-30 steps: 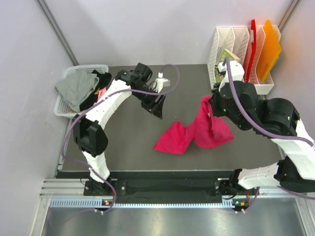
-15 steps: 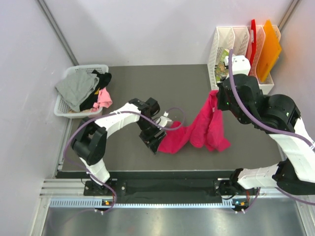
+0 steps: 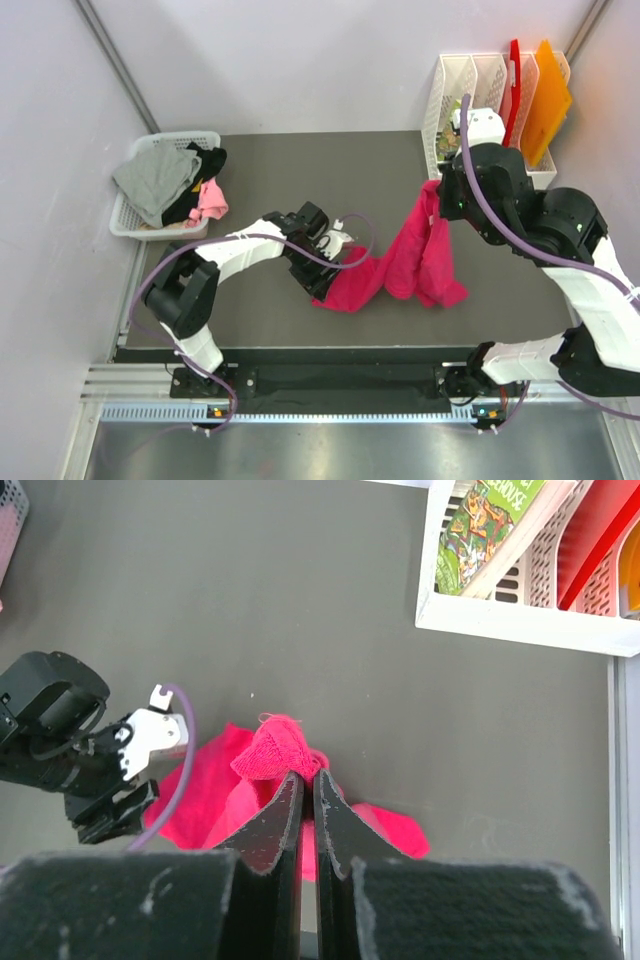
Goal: Fold and stack the t-shirts
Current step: Flatten out the tshirt
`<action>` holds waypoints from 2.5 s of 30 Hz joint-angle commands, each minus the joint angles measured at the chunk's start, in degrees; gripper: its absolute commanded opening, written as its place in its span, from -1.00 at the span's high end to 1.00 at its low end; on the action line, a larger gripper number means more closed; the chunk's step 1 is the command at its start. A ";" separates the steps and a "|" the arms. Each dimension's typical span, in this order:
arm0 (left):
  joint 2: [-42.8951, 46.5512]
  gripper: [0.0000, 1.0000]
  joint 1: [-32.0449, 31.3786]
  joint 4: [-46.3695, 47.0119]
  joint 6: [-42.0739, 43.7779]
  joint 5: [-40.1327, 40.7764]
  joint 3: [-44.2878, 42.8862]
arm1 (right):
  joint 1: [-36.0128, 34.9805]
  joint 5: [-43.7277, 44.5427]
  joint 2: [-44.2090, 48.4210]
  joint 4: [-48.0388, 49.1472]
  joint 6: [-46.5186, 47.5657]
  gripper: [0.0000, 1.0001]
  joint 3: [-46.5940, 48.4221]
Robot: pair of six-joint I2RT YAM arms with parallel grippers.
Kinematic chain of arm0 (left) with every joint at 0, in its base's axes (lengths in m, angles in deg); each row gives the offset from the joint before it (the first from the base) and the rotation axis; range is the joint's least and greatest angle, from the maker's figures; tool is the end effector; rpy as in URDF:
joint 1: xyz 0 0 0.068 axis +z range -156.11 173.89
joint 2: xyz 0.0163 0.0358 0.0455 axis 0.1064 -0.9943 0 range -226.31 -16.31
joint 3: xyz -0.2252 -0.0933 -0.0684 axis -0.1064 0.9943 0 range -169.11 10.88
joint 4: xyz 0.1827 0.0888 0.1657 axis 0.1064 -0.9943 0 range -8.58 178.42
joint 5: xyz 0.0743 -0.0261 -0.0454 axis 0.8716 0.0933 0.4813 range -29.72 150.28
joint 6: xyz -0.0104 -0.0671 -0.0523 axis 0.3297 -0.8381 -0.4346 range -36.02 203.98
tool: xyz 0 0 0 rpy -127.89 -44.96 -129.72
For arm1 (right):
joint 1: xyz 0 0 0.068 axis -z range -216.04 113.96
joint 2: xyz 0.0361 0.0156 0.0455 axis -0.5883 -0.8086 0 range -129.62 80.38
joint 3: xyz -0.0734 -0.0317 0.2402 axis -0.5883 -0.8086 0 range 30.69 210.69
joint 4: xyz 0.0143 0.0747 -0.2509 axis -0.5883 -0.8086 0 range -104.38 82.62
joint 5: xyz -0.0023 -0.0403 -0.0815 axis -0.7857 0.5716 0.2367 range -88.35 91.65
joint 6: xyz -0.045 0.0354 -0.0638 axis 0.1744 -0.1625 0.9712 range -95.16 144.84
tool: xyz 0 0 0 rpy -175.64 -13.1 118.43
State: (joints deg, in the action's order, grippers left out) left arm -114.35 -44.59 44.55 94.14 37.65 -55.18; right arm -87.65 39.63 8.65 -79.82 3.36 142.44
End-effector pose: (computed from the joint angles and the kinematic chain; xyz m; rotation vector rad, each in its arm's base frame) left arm 0.2398 -0.2277 0.1362 1.2724 2.6391 -0.6571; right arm 0.1645 0.1326 0.4772 -0.1527 2.0028 0.1001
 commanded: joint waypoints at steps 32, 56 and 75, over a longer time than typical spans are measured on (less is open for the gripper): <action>-3.12 1.00 20.26 -24.74 13.74 6.19 -48.94 | 7.31 -5.19 -1.31 7.75 6.00 1.00 3.13; 28.26 1.00 21.96 -40.16 25.36 19.03 -25.00 | 6.53 -25.78 6.07 -9.74 -5.42 1.00 3.06; -6.26 1.00 22.66 -11.23 23.60 19.72 -14.78 | 33.77 -23.48 -8.86 29.73 2.31 1.00 -30.11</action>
State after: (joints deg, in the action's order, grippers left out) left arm -111.27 -22.69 25.99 118.18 53.64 -62.35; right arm -57.58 12.33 1.74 -58.73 2.66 105.63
